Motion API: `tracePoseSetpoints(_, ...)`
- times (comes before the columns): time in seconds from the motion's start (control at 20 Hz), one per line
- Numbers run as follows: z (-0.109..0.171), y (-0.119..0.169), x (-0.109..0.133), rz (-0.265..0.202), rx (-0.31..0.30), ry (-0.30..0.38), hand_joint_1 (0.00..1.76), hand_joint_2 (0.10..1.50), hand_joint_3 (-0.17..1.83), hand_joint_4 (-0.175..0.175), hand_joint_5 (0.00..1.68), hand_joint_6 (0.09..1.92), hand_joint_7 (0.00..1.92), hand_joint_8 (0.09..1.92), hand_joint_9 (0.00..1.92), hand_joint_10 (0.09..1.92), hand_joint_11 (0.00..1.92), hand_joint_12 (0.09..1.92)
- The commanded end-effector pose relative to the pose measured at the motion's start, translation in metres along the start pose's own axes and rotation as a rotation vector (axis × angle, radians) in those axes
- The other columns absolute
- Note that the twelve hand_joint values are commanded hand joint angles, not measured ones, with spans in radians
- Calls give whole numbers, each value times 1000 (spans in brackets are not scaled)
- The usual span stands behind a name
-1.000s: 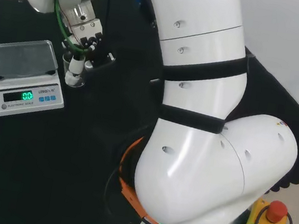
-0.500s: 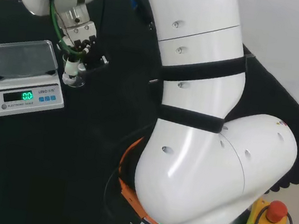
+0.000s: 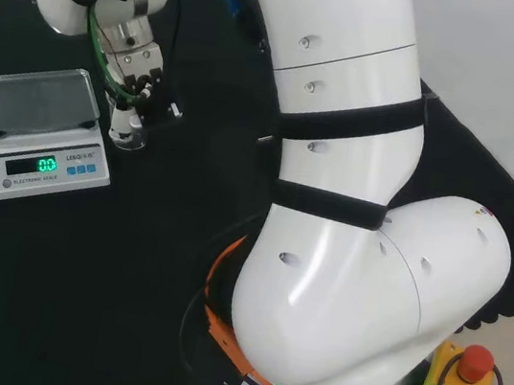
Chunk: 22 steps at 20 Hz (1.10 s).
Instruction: Pick up the beaker.
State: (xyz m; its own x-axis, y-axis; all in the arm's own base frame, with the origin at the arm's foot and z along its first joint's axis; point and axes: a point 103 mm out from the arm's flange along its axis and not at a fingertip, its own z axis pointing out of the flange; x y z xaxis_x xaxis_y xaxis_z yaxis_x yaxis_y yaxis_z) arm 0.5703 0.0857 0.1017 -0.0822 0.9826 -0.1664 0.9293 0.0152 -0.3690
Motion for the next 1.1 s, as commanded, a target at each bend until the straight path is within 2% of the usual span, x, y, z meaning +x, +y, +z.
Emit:
tracePoseSetpoints(0.05,1,0,-1,17,-17,2,1109,445,698,81,585,763,700,704,820,642,599,1314)
tracePoseSetpoints(0.15,1,-1,0,18,-20,1,1125,451,720,84,613,886,735,710,851,633,626,1304)
tracePoseSetpoints(0.3,1,-1,1,20,-22,4,1148,452,754,83,638,971,765,717,882,623,651,1294)
tracePoseSetpoints(0.95,-7,-7,0,19,-33,0,1170,456,796,81,681,1039,816,730,921,611,692,1274)
tracePoseSetpoints(1.1,-17,-11,-6,16,-37,-15,1171,454,801,81,682,1043,820,731,923,609,694,1273)
